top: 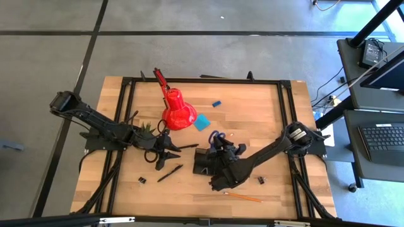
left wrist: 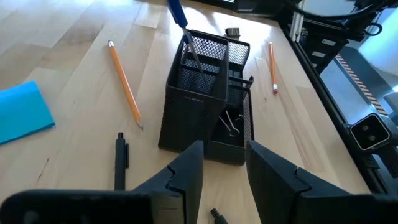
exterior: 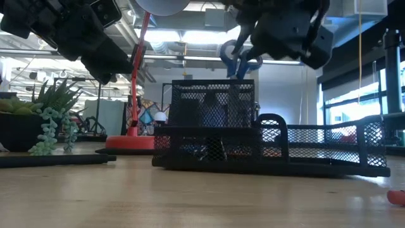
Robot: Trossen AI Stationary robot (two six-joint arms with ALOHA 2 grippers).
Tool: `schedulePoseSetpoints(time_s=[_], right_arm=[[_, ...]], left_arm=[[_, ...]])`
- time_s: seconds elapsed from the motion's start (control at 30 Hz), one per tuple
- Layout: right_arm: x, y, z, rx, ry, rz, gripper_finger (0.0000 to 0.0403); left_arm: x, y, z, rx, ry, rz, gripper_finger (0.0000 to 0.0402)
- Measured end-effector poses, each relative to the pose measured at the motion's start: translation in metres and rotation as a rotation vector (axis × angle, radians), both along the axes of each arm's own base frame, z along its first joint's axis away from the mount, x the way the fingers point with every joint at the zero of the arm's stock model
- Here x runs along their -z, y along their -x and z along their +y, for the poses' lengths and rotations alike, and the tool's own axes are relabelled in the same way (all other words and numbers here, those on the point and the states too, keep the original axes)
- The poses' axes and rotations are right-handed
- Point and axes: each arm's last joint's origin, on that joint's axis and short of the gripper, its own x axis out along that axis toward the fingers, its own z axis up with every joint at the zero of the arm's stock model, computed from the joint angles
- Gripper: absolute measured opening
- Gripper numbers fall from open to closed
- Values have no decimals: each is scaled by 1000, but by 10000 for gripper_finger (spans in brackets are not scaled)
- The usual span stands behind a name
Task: Pick and place office supplies into organizer
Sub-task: Put the blue scissors into the desk organizer
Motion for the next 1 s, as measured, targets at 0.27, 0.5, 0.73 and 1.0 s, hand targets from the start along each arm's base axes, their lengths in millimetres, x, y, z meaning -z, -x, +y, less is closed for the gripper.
schedulePoseSetpoints(time_s=[0.27, 0.5, 0.73, 1.0], right_arm=[[2, -1, -1, -11, 61, -30, 86], [2, -1, -1, -14, 74, -42, 86], [0, -2, -1, -30, 134, -48, 86], [0, 0, 4, -59, 168, -17, 86]], left_arm=[[0, 0, 0, -2, -2, 2, 114], [0, 0, 1, -19, -11, 1, 114], [0, 0, 1, -20, -12, 3, 114], [2, 1, 1, -20, -17, 18, 114]])
